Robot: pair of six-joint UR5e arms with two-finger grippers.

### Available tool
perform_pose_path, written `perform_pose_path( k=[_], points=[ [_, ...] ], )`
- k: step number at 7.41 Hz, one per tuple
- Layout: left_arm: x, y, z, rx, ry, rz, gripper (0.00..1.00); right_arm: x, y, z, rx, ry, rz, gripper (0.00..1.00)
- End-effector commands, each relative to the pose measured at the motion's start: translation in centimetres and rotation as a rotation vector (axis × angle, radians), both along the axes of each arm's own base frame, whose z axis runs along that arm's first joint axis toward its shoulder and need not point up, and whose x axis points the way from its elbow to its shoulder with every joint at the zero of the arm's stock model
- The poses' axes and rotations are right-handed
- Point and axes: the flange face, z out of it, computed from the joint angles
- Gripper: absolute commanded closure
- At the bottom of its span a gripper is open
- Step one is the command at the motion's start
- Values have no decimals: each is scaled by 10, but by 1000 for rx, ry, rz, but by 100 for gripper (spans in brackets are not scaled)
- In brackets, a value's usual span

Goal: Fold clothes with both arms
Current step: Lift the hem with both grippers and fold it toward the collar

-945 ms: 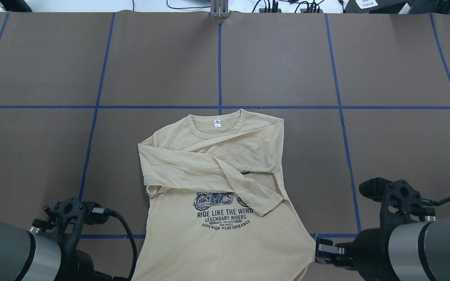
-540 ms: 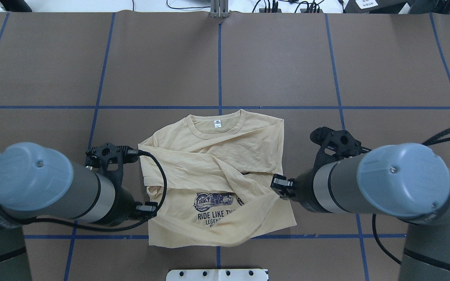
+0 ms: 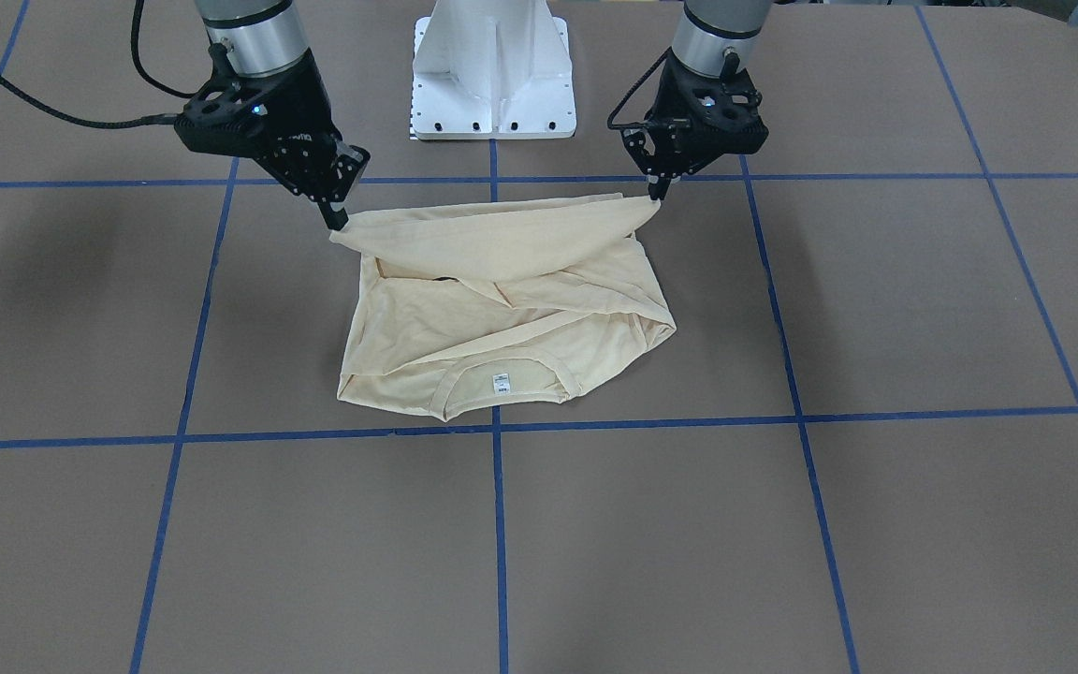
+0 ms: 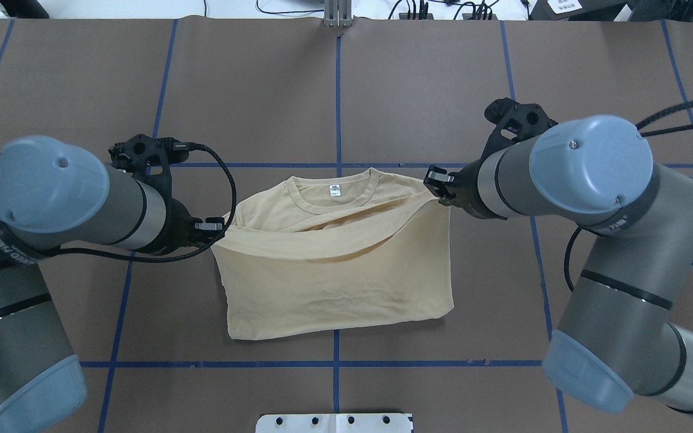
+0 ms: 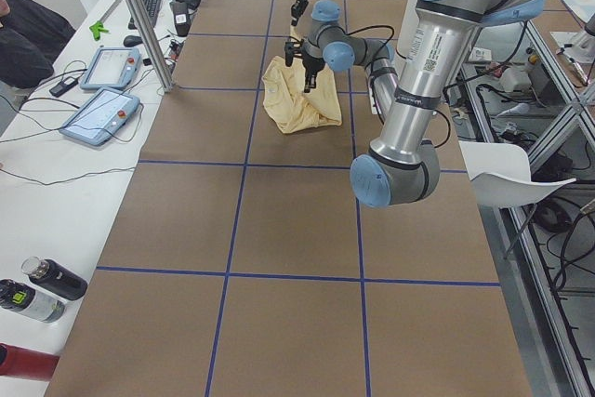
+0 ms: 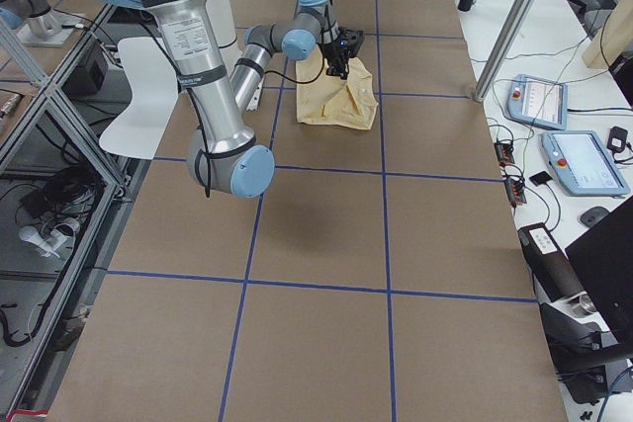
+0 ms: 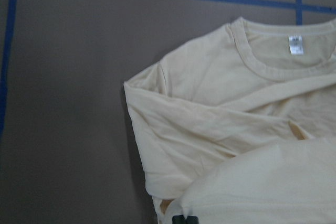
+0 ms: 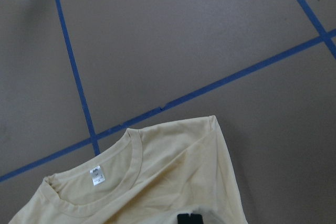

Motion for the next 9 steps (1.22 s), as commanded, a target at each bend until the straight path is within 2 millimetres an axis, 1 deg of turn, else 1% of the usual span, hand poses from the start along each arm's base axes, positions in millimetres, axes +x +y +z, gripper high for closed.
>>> perform_pose_path(
  k=[1, 2, 3, 4, 5, 6, 7, 8, 9],
  points=[
    [16, -34, 10, 5, -56, -66, 100, -22, -40, -1, -11, 22, 33, 100],
    [42, -53, 23, -10, -96, -72, 100, -41, -59, 12, -27, 52, 38, 100],
    [60, -71, 44, 8, -128, -108, 100, -52, -76, 34, -33, 69, 46, 100],
    [79, -84, 67, 10, -142, -113, 100, -66, -88, 58, -34, 98, 36, 100],
    [96, -96, 78, 20, -157, -108, 100, -80, -99, 80, -47, 120, 36, 100],
    [109, -105, 86, 22, -181, -94, 100, -88, -106, 99, -57, 132, 35, 100],
    [113, -107, 92, 24, -182, -91, 100, -90, -107, 103, -51, 143, 27, 100],
    [112, -108, 91, 37, -166, -92, 37, -90, -107, 104, -50, 145, 25, 63],
    [109, -106, 86, 109, -139, -42, 0, -92, -107, 101, -12, 160, -12, 1]
  ],
)
